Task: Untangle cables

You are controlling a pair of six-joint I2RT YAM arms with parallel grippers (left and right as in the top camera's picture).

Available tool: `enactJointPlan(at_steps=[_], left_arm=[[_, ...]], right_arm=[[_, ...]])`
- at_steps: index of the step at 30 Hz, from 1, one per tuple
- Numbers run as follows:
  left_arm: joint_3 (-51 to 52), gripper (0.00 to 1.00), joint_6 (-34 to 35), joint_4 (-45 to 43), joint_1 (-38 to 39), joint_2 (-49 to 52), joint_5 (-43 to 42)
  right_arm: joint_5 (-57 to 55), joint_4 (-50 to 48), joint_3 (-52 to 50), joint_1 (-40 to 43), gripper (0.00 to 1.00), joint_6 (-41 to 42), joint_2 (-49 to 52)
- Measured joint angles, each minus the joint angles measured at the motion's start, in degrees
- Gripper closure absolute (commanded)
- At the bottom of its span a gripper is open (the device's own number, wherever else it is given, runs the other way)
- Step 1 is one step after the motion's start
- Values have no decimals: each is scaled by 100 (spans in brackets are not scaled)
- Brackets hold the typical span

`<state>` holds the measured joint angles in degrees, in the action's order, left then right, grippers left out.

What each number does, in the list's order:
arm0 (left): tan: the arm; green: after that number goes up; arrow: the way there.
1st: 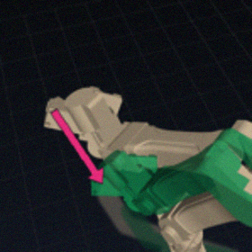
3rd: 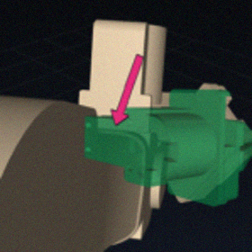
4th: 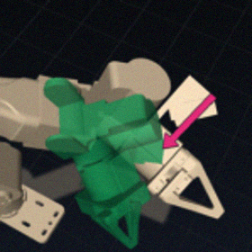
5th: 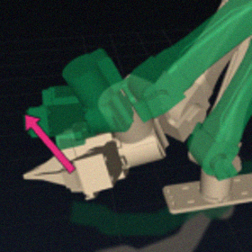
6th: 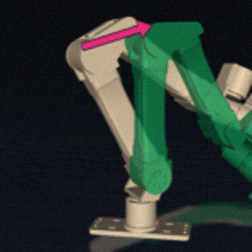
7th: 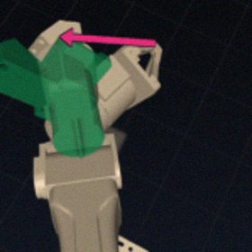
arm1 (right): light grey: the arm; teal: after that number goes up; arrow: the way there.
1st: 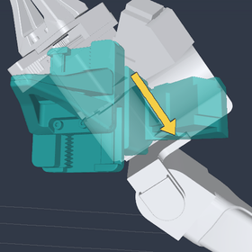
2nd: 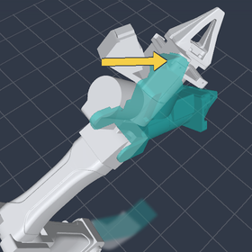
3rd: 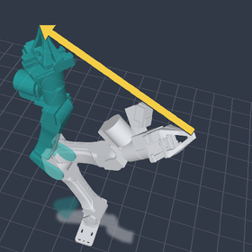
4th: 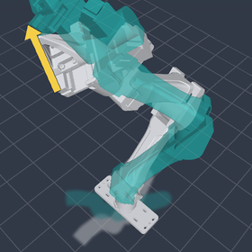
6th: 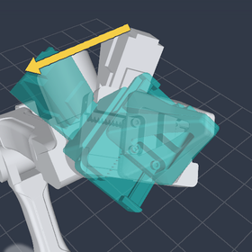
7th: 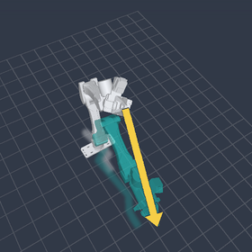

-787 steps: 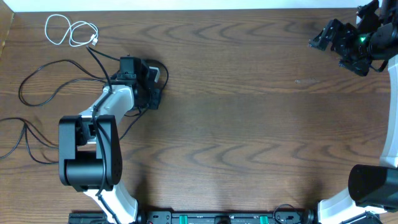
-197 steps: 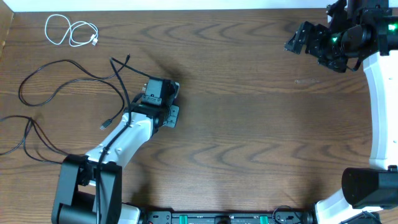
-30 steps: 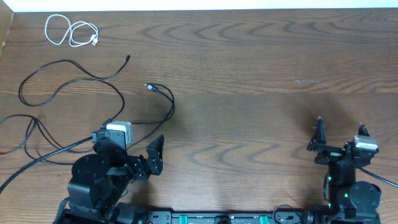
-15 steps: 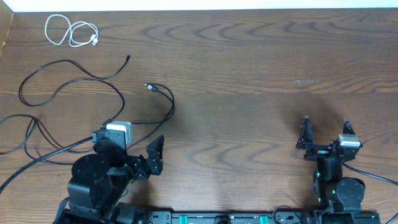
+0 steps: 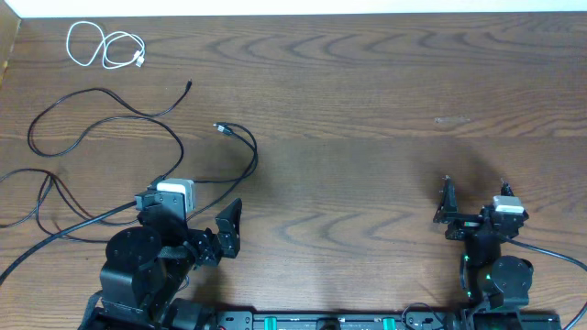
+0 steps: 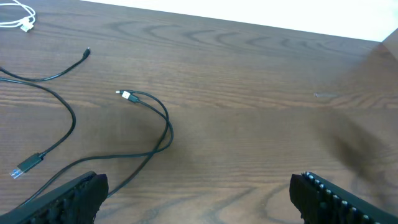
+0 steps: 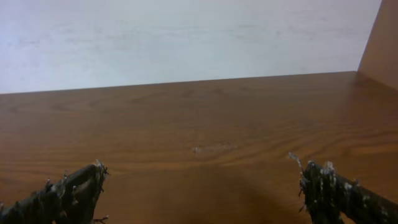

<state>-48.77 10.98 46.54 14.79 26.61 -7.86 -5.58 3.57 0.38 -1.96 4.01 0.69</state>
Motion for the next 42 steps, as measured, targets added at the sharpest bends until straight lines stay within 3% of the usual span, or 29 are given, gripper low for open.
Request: enactJointPlan(at_steps=[10, 21, 42], left_arm=[[0, 1, 0, 0, 0, 0, 0], [0, 2, 0, 0, 0, 0, 0], [0, 1, 0, 0, 0, 0, 0]], right_arm=[[-2, 0, 0, -11, 1, -87, 0], [4, 4, 0, -13, 1, -741, 0], [7, 4, 0, -13, 1, -588, 0]])
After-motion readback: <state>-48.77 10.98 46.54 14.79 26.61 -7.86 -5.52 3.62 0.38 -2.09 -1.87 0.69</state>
